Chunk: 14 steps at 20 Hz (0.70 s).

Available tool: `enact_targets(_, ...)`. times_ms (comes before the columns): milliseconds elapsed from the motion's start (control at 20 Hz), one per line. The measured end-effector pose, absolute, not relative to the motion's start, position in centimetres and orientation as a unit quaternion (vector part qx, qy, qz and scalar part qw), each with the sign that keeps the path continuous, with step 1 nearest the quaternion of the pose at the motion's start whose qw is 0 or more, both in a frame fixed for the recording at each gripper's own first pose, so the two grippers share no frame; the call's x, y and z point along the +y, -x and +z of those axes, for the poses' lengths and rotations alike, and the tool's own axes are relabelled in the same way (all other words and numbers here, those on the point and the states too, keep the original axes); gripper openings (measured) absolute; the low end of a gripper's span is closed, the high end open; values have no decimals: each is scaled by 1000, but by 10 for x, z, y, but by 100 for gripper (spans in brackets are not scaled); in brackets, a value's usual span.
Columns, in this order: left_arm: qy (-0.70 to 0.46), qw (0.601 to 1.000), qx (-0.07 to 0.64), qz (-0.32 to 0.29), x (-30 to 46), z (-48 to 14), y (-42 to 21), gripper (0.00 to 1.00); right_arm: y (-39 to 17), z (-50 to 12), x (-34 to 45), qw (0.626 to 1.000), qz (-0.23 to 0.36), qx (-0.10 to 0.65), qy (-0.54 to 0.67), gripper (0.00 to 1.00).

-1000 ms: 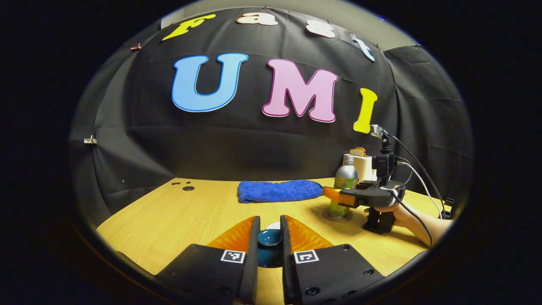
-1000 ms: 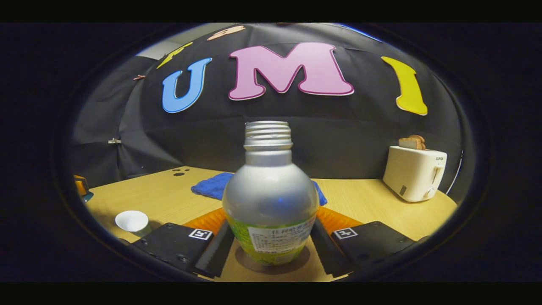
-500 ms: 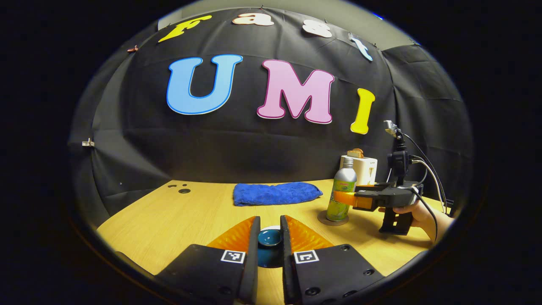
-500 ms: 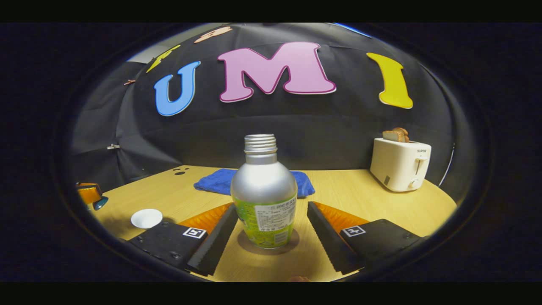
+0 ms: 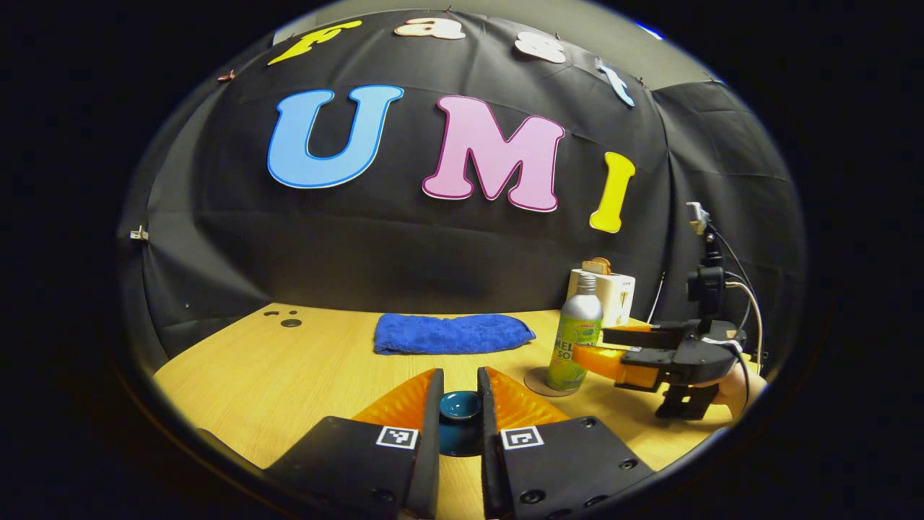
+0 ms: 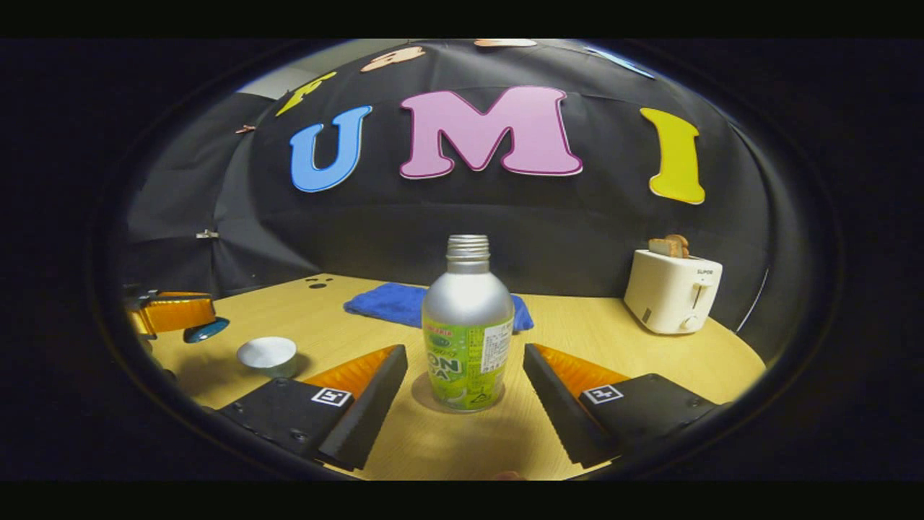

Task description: Open the teacup lid with one hand, grasp the water bottle and pour water into the teacup with the other hand; after pouring, place the water bottle on the coaster and then close the teacup lid.

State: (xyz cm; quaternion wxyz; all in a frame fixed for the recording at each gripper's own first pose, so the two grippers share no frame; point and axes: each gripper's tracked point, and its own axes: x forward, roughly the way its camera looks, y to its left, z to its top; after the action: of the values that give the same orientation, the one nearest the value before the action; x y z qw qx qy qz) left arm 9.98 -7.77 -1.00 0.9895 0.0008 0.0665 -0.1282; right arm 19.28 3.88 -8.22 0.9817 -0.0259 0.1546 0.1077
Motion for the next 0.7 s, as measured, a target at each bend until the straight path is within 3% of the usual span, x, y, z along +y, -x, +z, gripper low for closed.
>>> enact_targets(300, 5, 985, 103, -136, -85, -44, -133, 28, -143, -64, 17, 988, 88, 126, 14, 99)
enact_targets(350, 2, 985, 111, -132, -83, -50, -136, 24, -138, -59, 13, 989, 84, 122, 14, 99)
enact_targets(700, -30, 984, 132, -116, -79, -68, -150, 28, -118, -40, -13, 994, 53, 88, 21, 99)
